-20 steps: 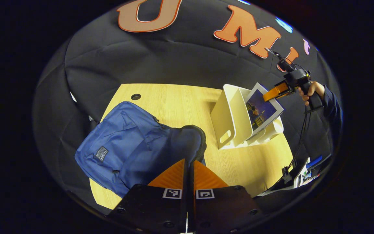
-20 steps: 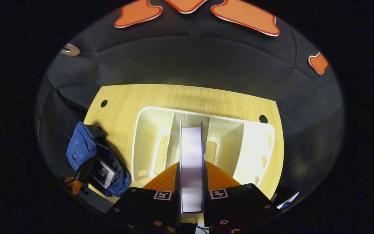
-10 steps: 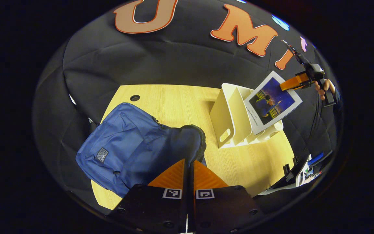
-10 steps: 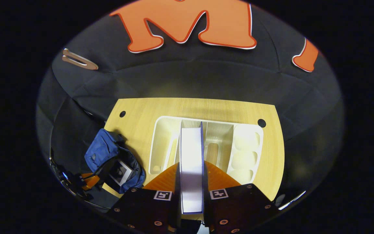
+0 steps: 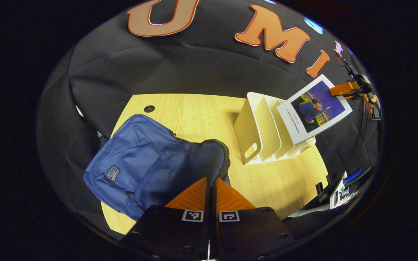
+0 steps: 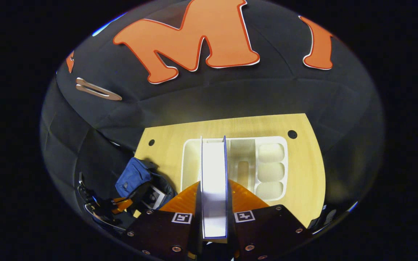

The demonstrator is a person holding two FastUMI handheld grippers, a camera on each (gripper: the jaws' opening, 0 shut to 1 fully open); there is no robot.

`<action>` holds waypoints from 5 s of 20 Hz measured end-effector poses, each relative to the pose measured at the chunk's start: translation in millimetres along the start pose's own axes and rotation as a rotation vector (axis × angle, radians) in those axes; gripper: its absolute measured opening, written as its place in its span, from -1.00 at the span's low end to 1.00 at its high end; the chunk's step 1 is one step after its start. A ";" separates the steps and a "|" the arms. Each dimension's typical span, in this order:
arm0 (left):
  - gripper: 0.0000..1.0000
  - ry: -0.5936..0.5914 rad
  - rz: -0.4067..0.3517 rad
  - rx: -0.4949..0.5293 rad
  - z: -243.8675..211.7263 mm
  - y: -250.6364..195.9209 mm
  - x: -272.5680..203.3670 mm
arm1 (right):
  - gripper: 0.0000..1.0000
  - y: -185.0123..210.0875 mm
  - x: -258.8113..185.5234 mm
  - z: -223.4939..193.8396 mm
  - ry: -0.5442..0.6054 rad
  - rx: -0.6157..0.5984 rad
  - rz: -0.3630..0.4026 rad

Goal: Open the schoolbag, grab two books from the bookshelf and put them into the schoolbag.

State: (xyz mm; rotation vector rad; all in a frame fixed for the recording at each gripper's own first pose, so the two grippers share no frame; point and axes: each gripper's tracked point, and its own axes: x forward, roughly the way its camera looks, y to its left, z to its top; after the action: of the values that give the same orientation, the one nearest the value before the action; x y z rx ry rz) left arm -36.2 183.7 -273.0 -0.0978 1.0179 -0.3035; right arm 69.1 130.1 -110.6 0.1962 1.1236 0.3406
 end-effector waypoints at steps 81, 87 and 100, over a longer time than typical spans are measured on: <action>-0.96 0.013 0.041 0.197 25.2 -9.4 3.0 | 0.26 162.7 175.2 -173.3 -0.122 0.371 0.332; -0.81 0.113 0.023 0.118 -3.6 -35.4 21.4 | 0.27 89.6 142.8 -142.4 -0.264 0.253 0.209; 0.97 -0.023 -0.012 0.153 29.6 -131.4 48.9 | 0.34 -29.9 68.1 -96.9 -0.507 0.009 -0.086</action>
State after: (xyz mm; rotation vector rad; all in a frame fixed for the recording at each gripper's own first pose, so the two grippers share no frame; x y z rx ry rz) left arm -14.1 42.2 -268.7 0.0311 0.9680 -0.3892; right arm 12.7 125.3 -218.9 0.2266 0.6303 0.1928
